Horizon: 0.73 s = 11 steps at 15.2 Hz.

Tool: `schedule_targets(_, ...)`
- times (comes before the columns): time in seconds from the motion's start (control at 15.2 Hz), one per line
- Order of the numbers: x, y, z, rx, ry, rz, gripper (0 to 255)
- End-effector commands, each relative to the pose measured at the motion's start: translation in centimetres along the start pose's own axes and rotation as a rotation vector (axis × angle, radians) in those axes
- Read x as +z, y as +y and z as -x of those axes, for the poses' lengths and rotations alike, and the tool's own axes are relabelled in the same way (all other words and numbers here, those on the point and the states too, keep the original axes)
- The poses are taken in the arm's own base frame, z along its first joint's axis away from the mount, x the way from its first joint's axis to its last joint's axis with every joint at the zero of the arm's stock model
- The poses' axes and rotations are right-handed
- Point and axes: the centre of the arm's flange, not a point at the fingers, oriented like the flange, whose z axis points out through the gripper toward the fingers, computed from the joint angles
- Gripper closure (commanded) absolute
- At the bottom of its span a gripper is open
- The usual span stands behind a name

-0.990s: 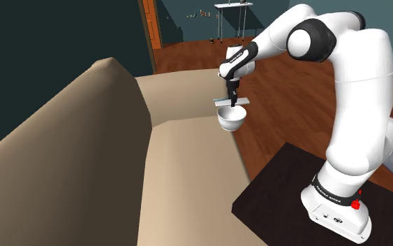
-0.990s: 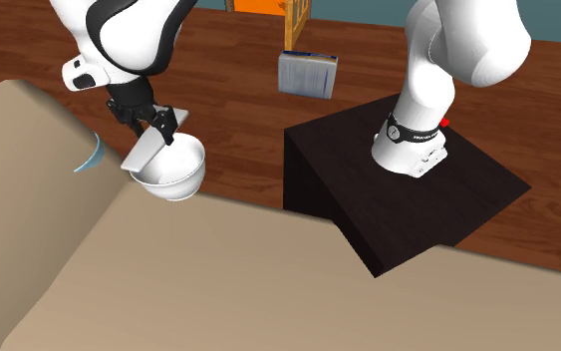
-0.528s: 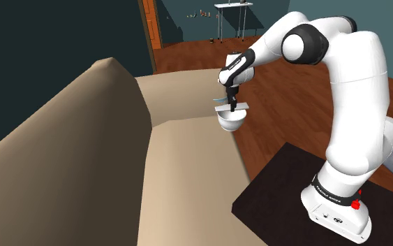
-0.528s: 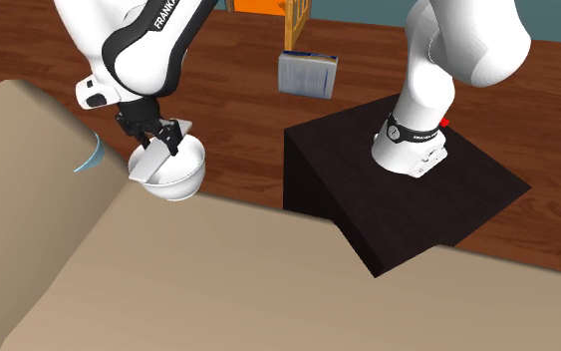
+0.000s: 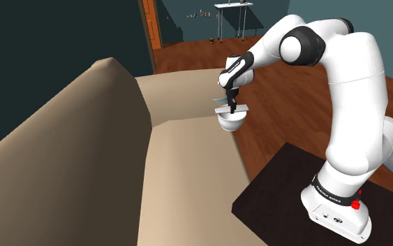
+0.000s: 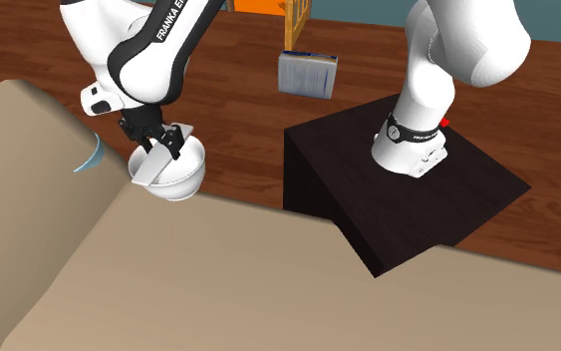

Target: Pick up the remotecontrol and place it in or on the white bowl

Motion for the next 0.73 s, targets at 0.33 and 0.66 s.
schedule_targets(0.33, 0.0, 0.0, 0.0, 0.000, 0.000, 0.000, 0)
schedule_targets(0.66, -5.0, 0.0, 0.0, 0.000, 0.000, 0.000, 0)
